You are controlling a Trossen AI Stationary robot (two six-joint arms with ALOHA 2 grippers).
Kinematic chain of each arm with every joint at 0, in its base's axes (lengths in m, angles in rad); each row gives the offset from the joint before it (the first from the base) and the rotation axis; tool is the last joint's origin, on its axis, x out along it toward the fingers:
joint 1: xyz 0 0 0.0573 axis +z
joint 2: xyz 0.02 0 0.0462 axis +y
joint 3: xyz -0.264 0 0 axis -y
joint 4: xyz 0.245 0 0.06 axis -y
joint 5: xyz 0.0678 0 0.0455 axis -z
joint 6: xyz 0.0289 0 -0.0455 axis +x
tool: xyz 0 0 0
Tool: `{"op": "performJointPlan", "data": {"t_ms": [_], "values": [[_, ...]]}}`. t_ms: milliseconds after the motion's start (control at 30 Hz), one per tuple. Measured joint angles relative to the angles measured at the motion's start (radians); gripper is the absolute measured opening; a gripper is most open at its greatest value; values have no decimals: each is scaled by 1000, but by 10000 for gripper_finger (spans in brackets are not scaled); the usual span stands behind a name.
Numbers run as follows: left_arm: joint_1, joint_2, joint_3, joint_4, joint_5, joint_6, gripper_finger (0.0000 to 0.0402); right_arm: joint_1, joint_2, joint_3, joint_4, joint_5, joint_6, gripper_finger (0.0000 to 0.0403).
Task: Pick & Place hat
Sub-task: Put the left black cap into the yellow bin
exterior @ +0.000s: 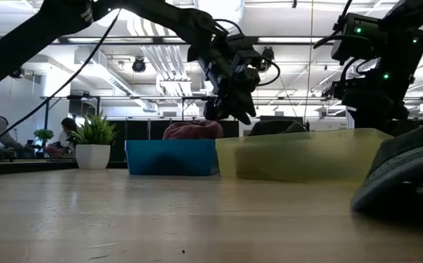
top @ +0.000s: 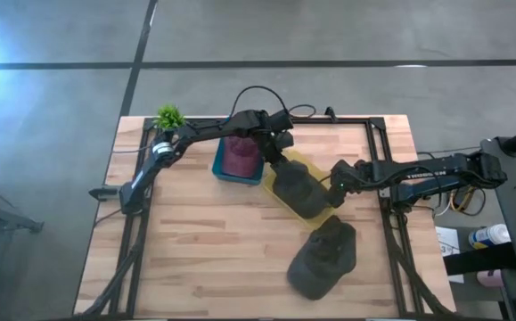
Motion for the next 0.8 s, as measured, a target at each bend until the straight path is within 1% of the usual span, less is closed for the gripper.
{"op": "performJointPlan", "data": {"t_ms": [133, 200, 233, 367, 400, 433, 500, 600, 700, 733, 800], "values": [[15, -19, 6, -20, 51, -10, 103, 0, -29, 0, 1, 1, -5, 238], [20, -40, 6, -40, 103, -39, 103, 0, -48, 0, 1, 0, -5, 236], [22, -49, 5, -44, 157, -40, 103, 0, -59, 0, 0, 0, -4, 235], [2, -69, -17, -17, 445, 42, 103, 0, -116, 0, -23, -7, 43, 231], [-14, -70, -25, -6, 489, 63, 103, 0, -130, 0, -39, -20, 58, 231], [-29, -70, -35, -1, 509, 89, 103, 0, -146, 0, -58, -42, 69, 230], [-60, -70, -56, 7, 487, 168, 103, 0, -177, 0, -92, -106, 105, 231], [-105, -70, -90, 6, 356, 260, 103, 2, -219, 0, -156, -196, 139, 231], [-147, -73, -128, 1, 207, 271, 103, 2, -254, 0, -247, -240, 181, 231], [-160, -73, -138, 2, 181, 272, 103, 2, -264, 0, -273, -252, 182, 231], [-186, -75, -152, -12, 169, 270, 103, 3, -279, -1, -306, -276, 152, 231]]}}
